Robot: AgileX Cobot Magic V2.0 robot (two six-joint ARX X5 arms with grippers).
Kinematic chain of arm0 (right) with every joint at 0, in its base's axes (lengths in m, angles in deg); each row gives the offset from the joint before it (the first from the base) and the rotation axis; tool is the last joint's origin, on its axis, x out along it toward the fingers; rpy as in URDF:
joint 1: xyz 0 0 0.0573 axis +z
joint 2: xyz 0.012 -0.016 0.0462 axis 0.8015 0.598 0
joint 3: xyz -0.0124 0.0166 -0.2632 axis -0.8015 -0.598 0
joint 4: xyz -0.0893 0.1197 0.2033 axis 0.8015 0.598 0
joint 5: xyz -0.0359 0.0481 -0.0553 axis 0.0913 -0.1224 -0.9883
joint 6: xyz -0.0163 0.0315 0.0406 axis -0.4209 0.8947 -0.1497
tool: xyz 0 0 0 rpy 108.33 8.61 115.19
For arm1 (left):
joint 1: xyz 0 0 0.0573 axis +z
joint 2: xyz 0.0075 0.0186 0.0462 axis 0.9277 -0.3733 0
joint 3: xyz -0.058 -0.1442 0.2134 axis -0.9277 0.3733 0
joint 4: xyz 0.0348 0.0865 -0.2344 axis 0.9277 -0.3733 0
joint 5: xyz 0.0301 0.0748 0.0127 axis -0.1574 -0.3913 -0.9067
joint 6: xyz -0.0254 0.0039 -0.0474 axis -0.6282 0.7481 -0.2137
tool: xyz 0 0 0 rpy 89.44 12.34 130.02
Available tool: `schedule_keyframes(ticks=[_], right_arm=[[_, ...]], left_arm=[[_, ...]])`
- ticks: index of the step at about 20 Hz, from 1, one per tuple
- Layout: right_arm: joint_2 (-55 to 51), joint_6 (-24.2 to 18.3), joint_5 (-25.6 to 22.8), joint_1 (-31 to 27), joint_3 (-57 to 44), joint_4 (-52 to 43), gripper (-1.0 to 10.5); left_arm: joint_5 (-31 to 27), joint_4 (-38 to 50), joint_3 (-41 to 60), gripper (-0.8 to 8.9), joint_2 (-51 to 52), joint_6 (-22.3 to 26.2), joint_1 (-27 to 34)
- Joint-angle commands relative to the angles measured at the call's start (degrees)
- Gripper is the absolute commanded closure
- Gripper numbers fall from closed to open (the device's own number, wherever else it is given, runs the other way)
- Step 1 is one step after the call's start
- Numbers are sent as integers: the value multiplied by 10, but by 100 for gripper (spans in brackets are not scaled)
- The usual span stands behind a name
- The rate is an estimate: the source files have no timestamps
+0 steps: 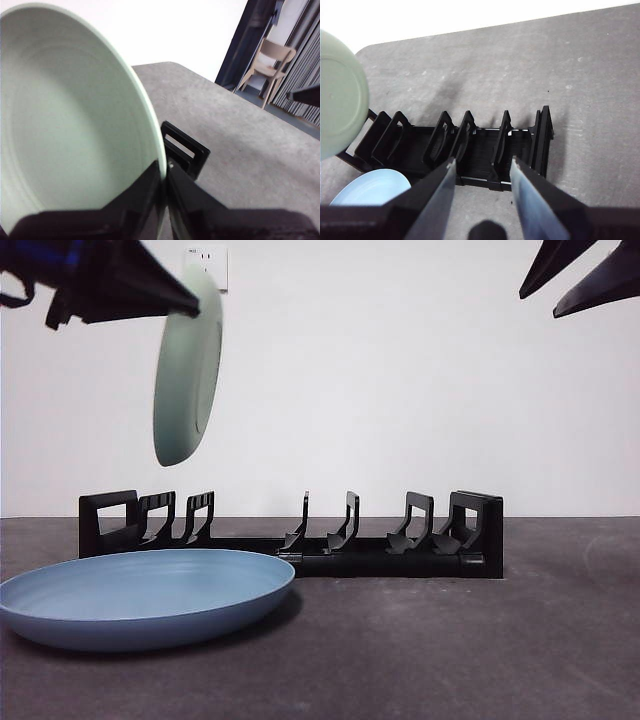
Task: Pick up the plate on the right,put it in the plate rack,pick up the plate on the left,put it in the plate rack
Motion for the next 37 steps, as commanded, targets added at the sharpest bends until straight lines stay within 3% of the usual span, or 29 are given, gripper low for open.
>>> schedule_keyframes(ticks=[1, 13, 17, 20, 23, 26, 30, 37], right_arm=[[2, 2, -2, 0, 2, -3, 761], [2, 2, 1, 0, 2, -3, 761], [2, 7, 3, 2, 2, 5, 761], [7, 15, 69, 2, 2, 18, 761], [27, 21, 144, 8, 2, 18, 760], [70, 24, 153, 44, 2, 18, 760], [146, 27, 153, 106, 2, 8, 760], [303, 70, 152, 182, 4, -88, 760]], left_arm=[[41, 28, -1, 823, -24, -13, 21], [44, 38, -1, 822, -136, 10, 51], [7, 9, -1, 802, -138, 45, 51], [5, -17, -1, 545, -137, 54, 50], [17, -51, -1, 522, -119, 64, 45], [11, -91, -1, 522, -66, 101, 29], [-67, -151, -1, 522, 43, 139, -7], [-278, -299, -1, 522, 218, 224, -127]])
